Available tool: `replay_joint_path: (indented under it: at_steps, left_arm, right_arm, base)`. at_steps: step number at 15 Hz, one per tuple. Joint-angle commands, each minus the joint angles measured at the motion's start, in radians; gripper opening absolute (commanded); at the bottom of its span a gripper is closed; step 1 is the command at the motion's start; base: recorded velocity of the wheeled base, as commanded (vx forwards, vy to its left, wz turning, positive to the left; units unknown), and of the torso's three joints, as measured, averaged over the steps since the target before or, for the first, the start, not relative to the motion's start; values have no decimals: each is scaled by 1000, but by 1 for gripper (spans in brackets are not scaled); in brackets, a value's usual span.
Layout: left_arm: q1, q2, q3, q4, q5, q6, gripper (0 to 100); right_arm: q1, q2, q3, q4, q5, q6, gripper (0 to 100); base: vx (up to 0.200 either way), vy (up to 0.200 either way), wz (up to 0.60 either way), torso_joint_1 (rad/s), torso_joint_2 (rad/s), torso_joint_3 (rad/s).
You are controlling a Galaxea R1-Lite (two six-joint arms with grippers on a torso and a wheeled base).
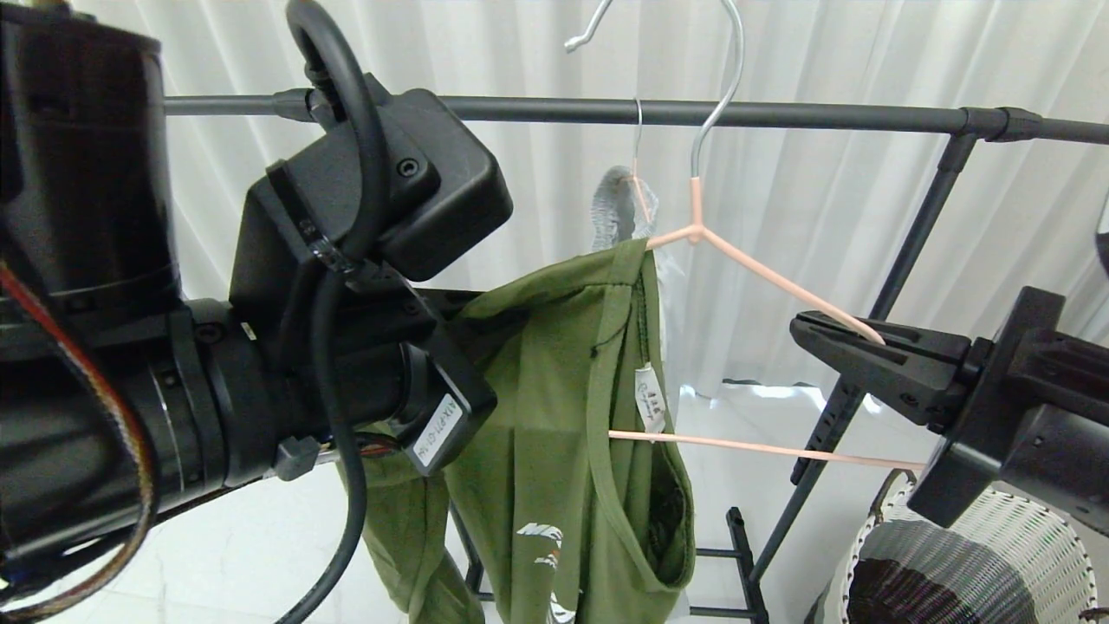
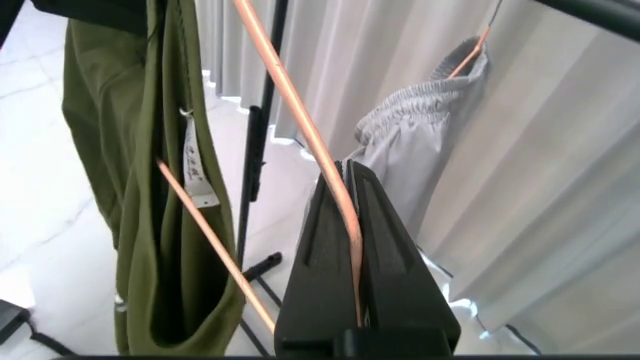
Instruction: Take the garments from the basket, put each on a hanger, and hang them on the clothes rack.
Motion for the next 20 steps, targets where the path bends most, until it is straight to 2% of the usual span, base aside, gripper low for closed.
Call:
replay_joint_path:
  at_steps: [1,2,4,9,14,16,18,20]
  left_arm:
    - [0,-2,-1,-3,3,0,0]
    - [0,-2,-1,-20,5,0,0]
    - [5,0,5,-66,12,11,0]
    - [57,-12,104,-225,52,109,0]
    - [55,-15,125,-307,60,123,0]
    - [57,-11,127,-385,61,123,0]
    - [55,-3,133,-472,61,123,0]
    - [54,-9,133,-488,61,123,0]
  right_arm:
    - [1,-5,0,-4,1,-5,0]
    - [11,-6,0,-4,-1,-5,100]
    - [19,-8,3,-4,-1,-11,100]
    - [11,-40,8,-3,-5,-15,100]
    - [13,-55,36,0,2,-15,100]
    - [21,-48,46,2,4,3,100]
    - [64,-34,65,2,4,66,100]
    - [94,-16,80,2,4,134,100]
  base:
    - [0,0,0,0,0,0]
    - [0,0,0,0,0,0]
    - [0,0,0,0,0,0]
    - [0,0,0,0,0,0]
    - [0,0,0,0,0,0]
    - [0,0,0,0,0,0]
    - [0,0,0,0,0,0]
    - [0,0,0,0,0,0]
